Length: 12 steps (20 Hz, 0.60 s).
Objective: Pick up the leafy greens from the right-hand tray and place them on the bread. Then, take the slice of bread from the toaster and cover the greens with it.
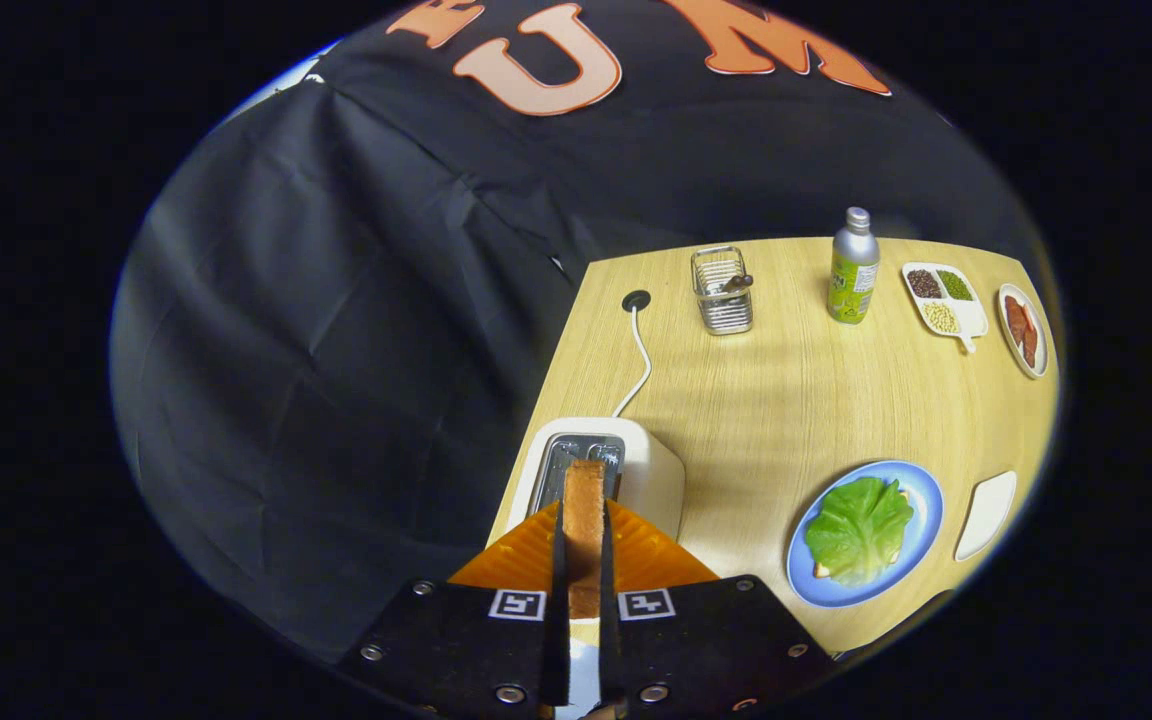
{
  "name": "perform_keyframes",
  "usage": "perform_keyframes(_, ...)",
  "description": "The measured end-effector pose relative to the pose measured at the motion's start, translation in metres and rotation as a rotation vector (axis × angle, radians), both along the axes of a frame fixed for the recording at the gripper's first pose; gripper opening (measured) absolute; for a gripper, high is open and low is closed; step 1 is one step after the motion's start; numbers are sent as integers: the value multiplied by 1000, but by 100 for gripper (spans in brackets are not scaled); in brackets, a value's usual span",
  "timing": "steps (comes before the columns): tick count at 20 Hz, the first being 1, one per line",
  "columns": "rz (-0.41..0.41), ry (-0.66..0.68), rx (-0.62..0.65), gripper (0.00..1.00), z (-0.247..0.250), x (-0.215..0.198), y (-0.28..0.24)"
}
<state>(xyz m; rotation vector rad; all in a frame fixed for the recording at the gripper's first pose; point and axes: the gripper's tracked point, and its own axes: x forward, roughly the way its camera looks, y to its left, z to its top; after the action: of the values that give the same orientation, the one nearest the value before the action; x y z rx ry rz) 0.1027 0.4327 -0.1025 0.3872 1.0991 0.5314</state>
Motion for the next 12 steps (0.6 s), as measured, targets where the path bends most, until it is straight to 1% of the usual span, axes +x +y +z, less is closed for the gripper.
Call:
perform_keyframes(2,-23,-3,40,12,4,-1,-18)
perform_keyframes(7,-79,11,93,12,-7,-3,-69)
perform_keyframes(10,-106,24,103,12,-22,-5,-99)
perform_keyframes(12,-107,20,95,12,-32,-6,-114)
